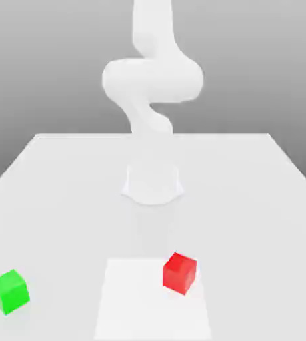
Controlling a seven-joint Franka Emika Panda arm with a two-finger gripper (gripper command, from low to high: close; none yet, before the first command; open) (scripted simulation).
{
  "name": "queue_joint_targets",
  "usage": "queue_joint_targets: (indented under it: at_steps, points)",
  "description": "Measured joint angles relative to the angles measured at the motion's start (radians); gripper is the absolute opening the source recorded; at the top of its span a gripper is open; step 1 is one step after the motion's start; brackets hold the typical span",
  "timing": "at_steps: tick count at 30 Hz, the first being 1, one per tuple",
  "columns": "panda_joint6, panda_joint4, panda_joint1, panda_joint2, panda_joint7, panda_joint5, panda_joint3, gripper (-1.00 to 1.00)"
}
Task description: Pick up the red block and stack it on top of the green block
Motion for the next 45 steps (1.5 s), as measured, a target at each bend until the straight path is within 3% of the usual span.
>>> queue_joint_targets:
  at_steps: [16,19,25,26,33,39,42,45]
  points:
    - [0.375,-0.383,-0.07,0.599,0.507,0.004,0.183,0.0]
    - [0.447,-0.439,-0.055,0.708,0.594,-0.008,0.183,0.0]
    - [0.625,-0.42,0.004,0.927,0.713,-0.15,0.092,0.0]
    - [0.647,-0.416,0.019,0.952,0.724,-0.164,0.073,-1.0]
    - [0.649,-0.416,0.021,0.953,0.725,-0.165,0.072,-1.0]
    - [0.487,-0.446,-0.001,0.759,0.624,-0.027,0.13,-1.0]
    - [0.416,-0.393,-0.036,0.74,0.577,0.004,0.071,-1.0]
    - [0.358,-0.303,-0.199,0.773,0.528,0.018,-0.01,-1.0]
